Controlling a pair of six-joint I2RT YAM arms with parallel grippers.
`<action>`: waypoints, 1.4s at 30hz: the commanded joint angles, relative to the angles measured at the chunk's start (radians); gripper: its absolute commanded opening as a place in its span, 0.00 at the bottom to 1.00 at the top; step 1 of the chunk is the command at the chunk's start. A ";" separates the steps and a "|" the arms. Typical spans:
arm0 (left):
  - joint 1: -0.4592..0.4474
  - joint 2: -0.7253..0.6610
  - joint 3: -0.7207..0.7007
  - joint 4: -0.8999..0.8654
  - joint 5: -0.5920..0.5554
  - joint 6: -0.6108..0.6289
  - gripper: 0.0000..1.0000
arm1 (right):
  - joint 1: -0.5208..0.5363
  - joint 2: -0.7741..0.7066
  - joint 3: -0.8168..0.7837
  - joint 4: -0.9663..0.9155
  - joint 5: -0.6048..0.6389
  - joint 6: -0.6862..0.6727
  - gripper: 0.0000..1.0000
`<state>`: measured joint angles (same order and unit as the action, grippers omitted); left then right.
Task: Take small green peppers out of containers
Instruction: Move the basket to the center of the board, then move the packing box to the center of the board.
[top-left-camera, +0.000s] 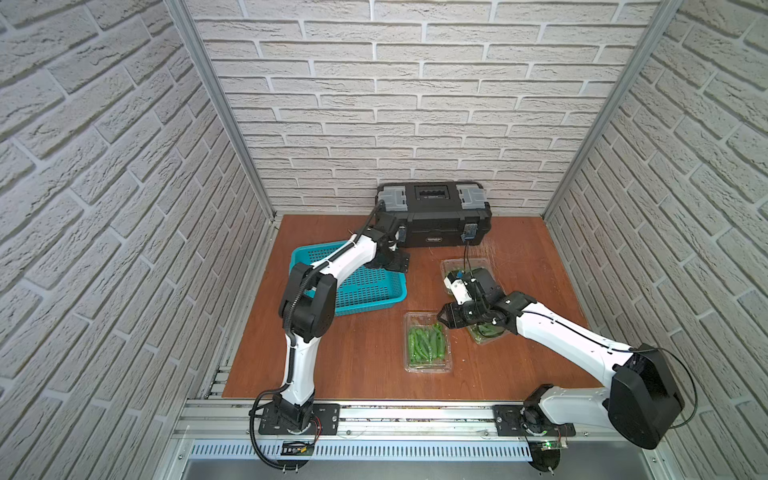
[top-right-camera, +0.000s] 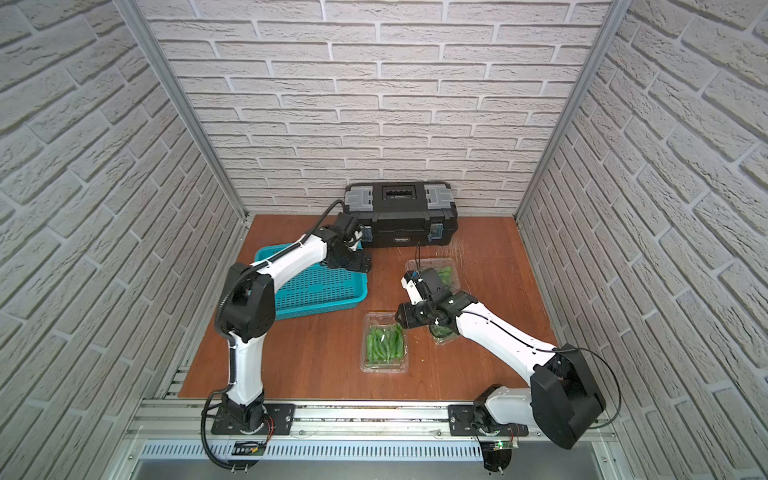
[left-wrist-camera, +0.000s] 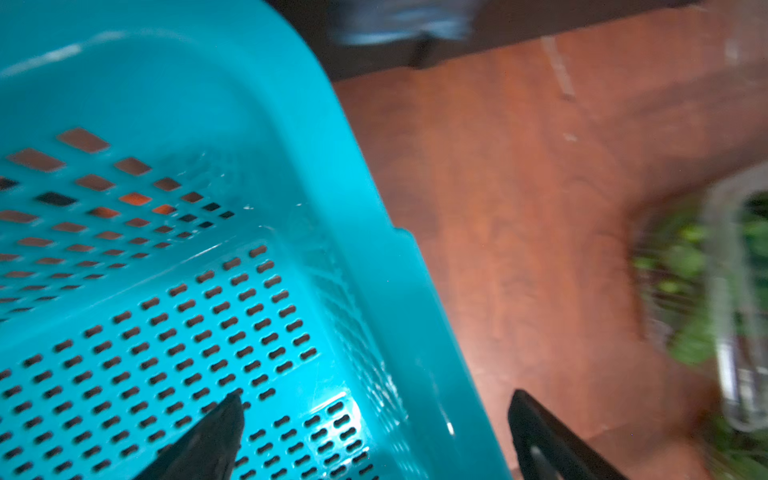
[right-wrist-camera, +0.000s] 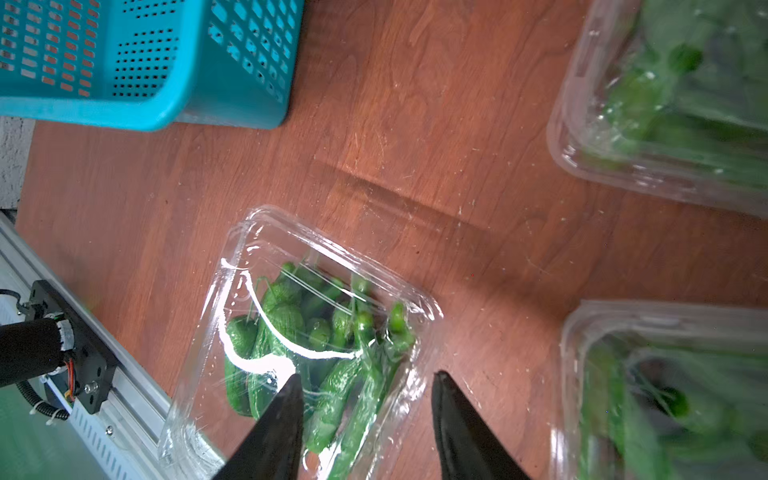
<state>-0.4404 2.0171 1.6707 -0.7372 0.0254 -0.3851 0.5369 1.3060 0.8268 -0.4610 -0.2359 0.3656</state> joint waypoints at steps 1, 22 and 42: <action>-0.007 -0.094 -0.026 -0.072 -0.062 0.075 0.98 | 0.002 0.004 -0.022 0.018 -0.031 -0.017 0.52; -0.234 -0.161 -0.244 -0.216 0.320 0.230 0.98 | 0.009 -0.029 -0.157 0.054 -0.124 0.026 0.53; -0.134 0.097 0.027 -0.299 0.611 0.294 0.97 | 0.011 0.154 -0.019 0.143 -0.181 0.015 0.50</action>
<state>-0.5701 2.0933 1.6421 -0.9833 0.6300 -0.0891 0.5407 1.4433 0.7784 -0.3527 -0.4202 0.3847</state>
